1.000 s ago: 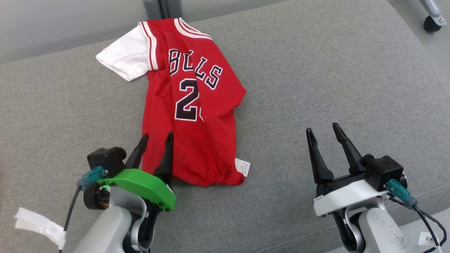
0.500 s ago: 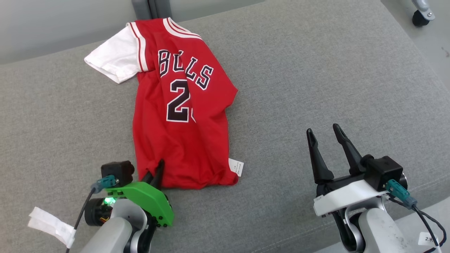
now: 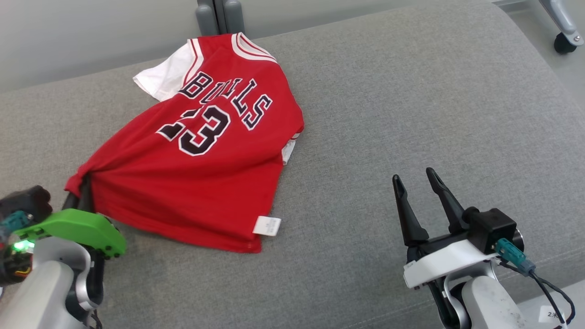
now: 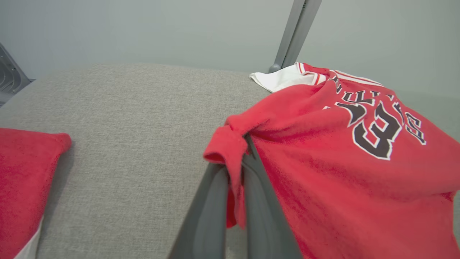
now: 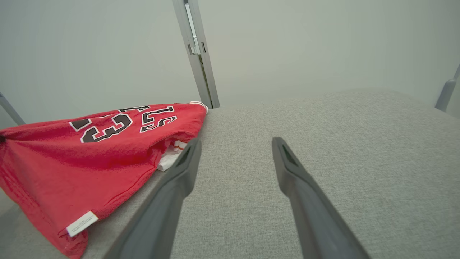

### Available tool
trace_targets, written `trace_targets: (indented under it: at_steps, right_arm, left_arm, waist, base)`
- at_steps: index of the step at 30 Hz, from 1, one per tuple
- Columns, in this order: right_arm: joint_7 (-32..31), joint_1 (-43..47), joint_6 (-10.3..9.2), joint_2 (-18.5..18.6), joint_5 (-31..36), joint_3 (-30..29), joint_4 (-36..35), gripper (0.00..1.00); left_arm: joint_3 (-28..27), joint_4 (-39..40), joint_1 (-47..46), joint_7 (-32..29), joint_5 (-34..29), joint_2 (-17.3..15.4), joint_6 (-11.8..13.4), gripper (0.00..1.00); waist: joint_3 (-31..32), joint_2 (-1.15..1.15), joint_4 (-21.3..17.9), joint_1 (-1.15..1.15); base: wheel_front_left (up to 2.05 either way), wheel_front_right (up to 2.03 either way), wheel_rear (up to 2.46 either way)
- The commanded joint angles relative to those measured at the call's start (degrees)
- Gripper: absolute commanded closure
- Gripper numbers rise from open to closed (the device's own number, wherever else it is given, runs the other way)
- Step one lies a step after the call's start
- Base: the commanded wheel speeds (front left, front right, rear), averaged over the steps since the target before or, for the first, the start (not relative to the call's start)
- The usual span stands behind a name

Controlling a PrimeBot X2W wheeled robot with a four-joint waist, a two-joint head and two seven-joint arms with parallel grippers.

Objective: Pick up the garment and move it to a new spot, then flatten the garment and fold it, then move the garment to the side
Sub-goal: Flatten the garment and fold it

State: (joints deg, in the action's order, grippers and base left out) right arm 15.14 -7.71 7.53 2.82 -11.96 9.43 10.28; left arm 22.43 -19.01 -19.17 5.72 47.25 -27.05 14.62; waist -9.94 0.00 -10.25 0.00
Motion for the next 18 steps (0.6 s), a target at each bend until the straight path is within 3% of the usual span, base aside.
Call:
trace_targets:
  at_steps: [1,4,5,6,7,12,18]
  right_arm:
    - [0.01,-0.61,-0.08,0.12,0.23,0.23,0.19,0.0]
    - [0.01,-0.91,-0.08,0.13,0.4,0.41,0.34,0.0]
    - [0.01,-0.79,-0.08,0.13,0.49,0.24,0.38,0.0]
    - [0.01,-0.64,-0.08,0.13,0.62,0.15,0.47,0.0]
    - [0.01,-0.4,-0.08,0.11,0.77,0.16,0.56,0.0]
    - [0.01,0.76,-0.08,0.11,0.8,-0.62,0.66,0.0]
    - [0.02,2.33,-0.08,0.12,0.9,-1.37,0.21,0.0]
  left_arm:
    - [-0.8,-1.73,-2.09,0.9,-0.55,-1.0,0.14,1.0]
    - [-1.73,-5.79,-4.06,3.06,-1.25,-1.38,0.68,1.0]
    - [-1.64,-7.4,-4.59,3.6,-1.63,-1.12,0.63,0.58]
    - [-1.31,-8.56,-4.88,3.87,-1.8,-0.79,0.42,0.04]
    - [-1.09,-9.62,-5.17,3.94,-1.68,-0.14,0.12,0.0]
    - [-2.59,-9.72,-2.44,6.49,0.67,2.95,0.06,0.0]
    - [-3.29,0.33,7.3,8.72,0.86,6.56,2.0,0.0]
  waist:
    - [-0.12,0.0,-0.07,0.0]
    - [-0.29,0.0,-0.41,0.0]
    - [-0.24,0.0,-0.46,0.0]
    - [-0.17,0.0,-0.51,0.0]
    - [-0.08,0.0,-0.63,0.0]
    - [0.79,0.0,-0.83,0.0]
    - [1.97,0.0,-0.23,0.0]
  base:
    - [0.0,0.0,0.0]
    - [0.0,0.0,0.0]
    - [0.0,0.0,0.0]
    - [0.0,0.0,0.0]
    - [0.0,0.0,0.0]
    - [0.0,0.0,0.0]
    - [0.0,0.0,0.0]
